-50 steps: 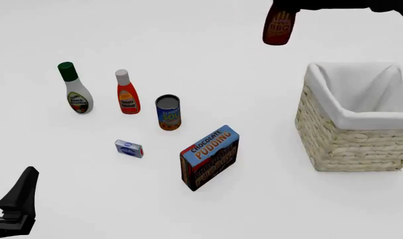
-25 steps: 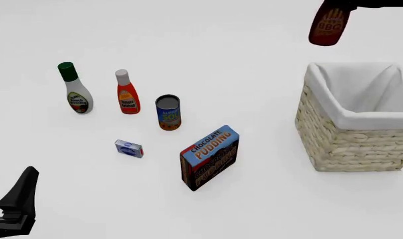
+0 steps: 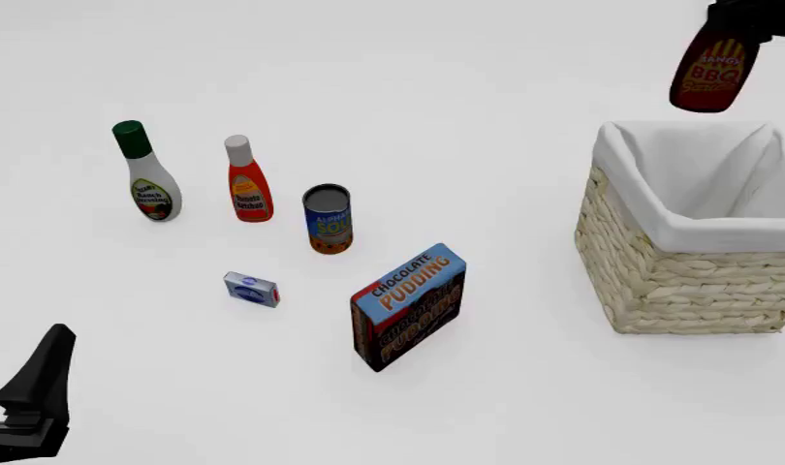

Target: Pick the bbq sauce and place it in the basket.

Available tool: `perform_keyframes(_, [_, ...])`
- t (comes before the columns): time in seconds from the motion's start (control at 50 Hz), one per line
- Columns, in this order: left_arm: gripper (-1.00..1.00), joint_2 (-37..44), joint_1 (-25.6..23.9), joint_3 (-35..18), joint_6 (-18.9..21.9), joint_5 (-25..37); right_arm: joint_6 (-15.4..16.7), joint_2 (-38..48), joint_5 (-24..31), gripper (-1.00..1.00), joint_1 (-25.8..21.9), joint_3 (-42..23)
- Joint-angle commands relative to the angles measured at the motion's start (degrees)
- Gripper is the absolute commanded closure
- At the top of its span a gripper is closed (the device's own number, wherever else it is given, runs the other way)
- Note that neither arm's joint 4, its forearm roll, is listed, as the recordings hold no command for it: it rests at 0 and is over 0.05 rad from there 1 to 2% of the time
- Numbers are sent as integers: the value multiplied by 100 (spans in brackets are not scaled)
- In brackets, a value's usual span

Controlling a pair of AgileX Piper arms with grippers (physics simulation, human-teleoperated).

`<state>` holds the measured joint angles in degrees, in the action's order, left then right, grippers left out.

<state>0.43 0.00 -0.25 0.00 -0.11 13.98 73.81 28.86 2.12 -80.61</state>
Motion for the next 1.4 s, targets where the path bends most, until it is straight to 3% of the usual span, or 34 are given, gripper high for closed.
perform_keyframes(0.02, [-100,0,0,0,0,0,-98,-150,-113,100,362,368])
perform_keyframes(0.62, [-100,0,0,0,0,0,-177,209,-717,100,862,1083])
perform_keyframes(1.4, [-100,0,0,0,0,0,-274,982,-1499,100,1015,1502])
